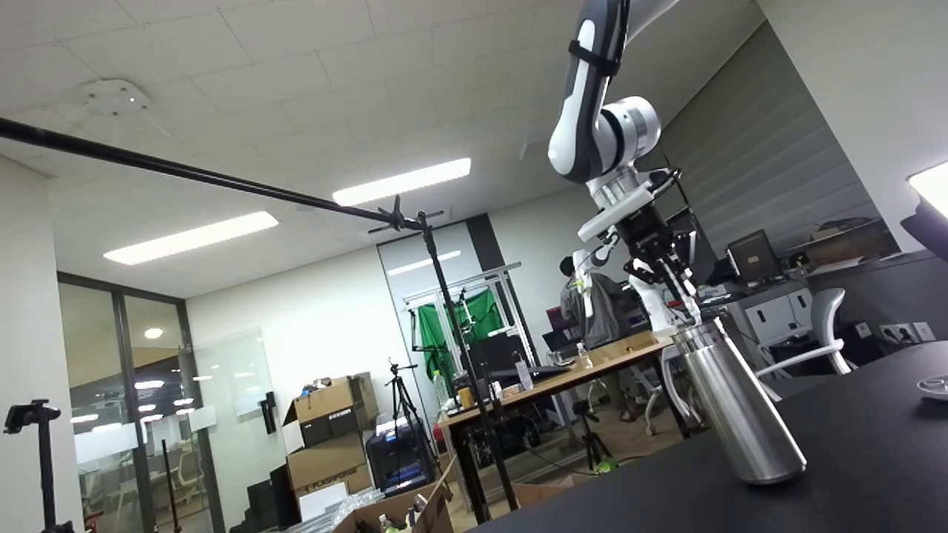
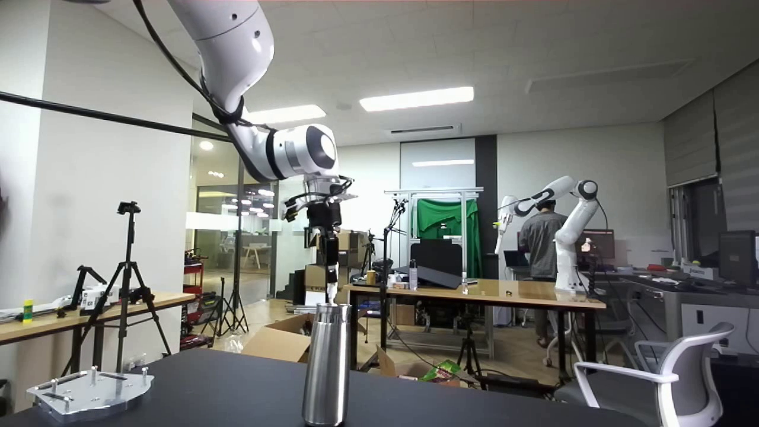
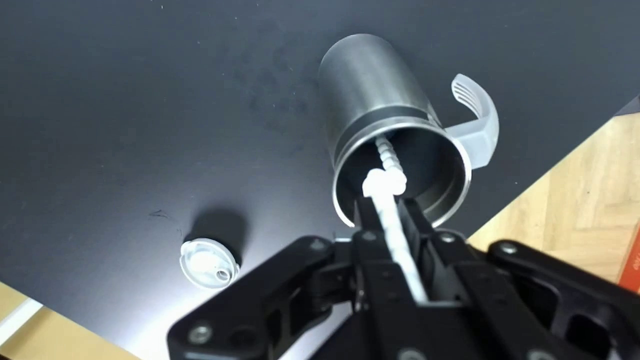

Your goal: Clean the flask using the white stick inside it

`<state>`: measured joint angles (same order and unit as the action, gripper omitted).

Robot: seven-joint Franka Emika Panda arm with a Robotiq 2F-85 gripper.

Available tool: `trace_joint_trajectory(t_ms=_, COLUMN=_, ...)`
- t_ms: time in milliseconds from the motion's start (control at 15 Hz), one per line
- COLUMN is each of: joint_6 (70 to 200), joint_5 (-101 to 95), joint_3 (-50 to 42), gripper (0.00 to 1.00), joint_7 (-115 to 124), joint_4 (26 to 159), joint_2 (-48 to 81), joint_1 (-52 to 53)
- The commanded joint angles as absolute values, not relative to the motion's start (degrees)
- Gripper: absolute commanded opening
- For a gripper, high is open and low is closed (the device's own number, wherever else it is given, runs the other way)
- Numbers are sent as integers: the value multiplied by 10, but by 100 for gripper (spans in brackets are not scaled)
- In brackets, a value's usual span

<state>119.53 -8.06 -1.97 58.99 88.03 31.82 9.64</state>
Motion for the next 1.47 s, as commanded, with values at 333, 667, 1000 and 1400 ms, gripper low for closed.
trace_joint_trajectory(t_ms=333, joint_6=1161, joint_5=-58, joint_3=-17, gripper=4, joint_7=553, joint_4=862, joint_2=327, joint_1=106)
trace_joint_trajectory(t_ms=667, joint_6=1180, joint_5=-91, joint_3=-21, gripper=4, joint_7=572, joint_4=923, joint_2=240, joint_1=137)
trace_joint_trajectory(t_ms=1000, joint_6=1188, joint_5=-123, joint_3=-14, gripper=4, joint_7=578, joint_4=961, joint_2=168, joint_1=145)
trace_joint_trajectory(t_ms=1400, joint_6=1221, joint_5=-108, joint_3=-11, gripper=4, joint_7=555, joint_4=974, joint_2=188, joint_1=115)
